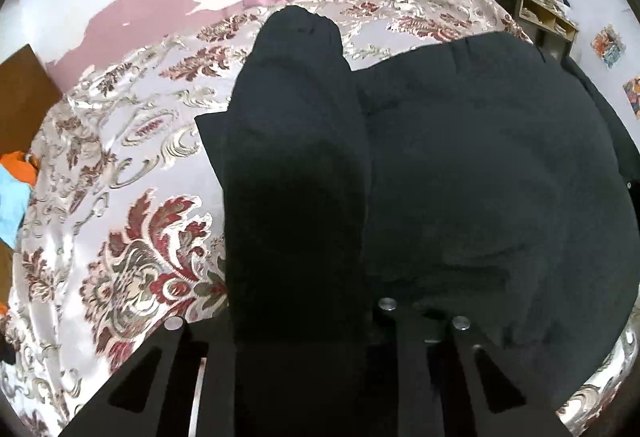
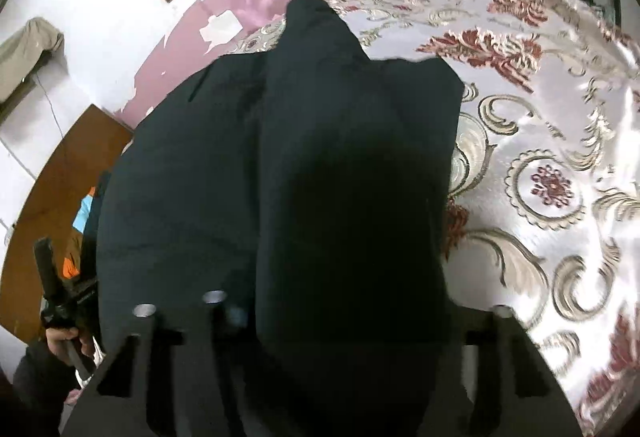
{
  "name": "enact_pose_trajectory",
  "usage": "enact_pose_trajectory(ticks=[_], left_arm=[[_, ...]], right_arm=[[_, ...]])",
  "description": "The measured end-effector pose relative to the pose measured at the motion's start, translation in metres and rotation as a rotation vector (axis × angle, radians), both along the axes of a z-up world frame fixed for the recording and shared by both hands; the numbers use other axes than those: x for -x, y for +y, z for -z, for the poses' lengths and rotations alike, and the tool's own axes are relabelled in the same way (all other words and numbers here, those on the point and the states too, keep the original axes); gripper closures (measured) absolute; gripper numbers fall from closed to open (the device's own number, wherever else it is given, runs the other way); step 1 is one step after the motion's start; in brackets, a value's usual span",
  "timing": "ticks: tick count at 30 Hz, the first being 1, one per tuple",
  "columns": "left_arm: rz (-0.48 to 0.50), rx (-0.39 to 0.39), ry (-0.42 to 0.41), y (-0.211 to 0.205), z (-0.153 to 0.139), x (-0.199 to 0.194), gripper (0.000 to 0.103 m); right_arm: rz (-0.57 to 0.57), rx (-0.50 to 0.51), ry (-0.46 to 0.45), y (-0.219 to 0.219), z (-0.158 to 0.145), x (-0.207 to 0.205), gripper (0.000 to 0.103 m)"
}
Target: Fold large clothes
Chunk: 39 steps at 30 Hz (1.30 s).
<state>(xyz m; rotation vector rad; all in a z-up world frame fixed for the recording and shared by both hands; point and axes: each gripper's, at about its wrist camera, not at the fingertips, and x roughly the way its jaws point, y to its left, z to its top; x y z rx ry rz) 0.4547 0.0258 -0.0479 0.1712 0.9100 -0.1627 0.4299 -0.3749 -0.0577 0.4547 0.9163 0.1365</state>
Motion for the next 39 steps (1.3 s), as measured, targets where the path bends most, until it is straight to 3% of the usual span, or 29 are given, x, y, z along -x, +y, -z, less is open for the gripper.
enact_pose_trajectory(ticks=[2, 5, 11, 16, 24, 29, 31, 34, 35, 36, 38, 39], left_arm=[[-0.017, 0.042, -0.005, 0.005, -0.014, 0.009, 0.084], [-0.019, 0.052, -0.040, 0.012, -0.036, 0.021, 0.086], [-0.004, -0.040, -0.141, 0.034, -0.086, 0.055, 0.088], [-0.076, -0.085, -0.188, 0.082, -0.109, 0.064, 0.090], [-0.158, -0.112, -0.266, 0.131, -0.110, 0.068, 0.093], [-0.212, -0.095, -0.162, 0.138, -0.065, 0.046, 0.093], [-0.245, -0.069, -0.137, 0.145, -0.053, 0.041, 0.087], [-0.256, -0.019, -0.105, 0.154, -0.045, 0.039, 0.070], [-0.264, -0.020, -0.104, 0.158, -0.044, 0.038, 0.060], [-0.276, -0.032, -0.106, 0.160, -0.044, 0.038, 0.044], [-0.311, -0.067, -0.114, 0.163, -0.045, 0.038, 0.026], [-0.321, -0.068, -0.126, 0.165, -0.047, 0.040, 0.023]], right_arm=[[-0.022, 0.053, -0.001, 0.007, -0.012, 0.009, 0.075], [-0.045, 0.096, -0.051, 0.020, -0.036, 0.023, 0.080], [-0.099, 0.055, -0.177, 0.059, -0.080, 0.042, 0.083], [-0.177, 0.024, -0.232, 0.107, -0.098, 0.033, 0.083], [-0.253, 0.023, -0.287, 0.169, -0.112, 0.002, 0.083], [-0.216, 0.054, -0.193, 0.179, -0.083, -0.016, 0.083], [-0.180, 0.045, -0.128, 0.169, -0.062, -0.016, 0.080], [-0.138, 0.031, 0.000, 0.153, -0.031, -0.019, 0.069], [-0.127, 0.043, 0.013, 0.154, -0.027, -0.018, 0.060], [-0.107, 0.069, 0.007, 0.152, -0.028, -0.015, 0.054], [-0.088, 0.101, -0.031, 0.152, -0.035, -0.008, 0.032], [-0.082, 0.122, -0.051, 0.153, -0.041, -0.005, 0.029]])
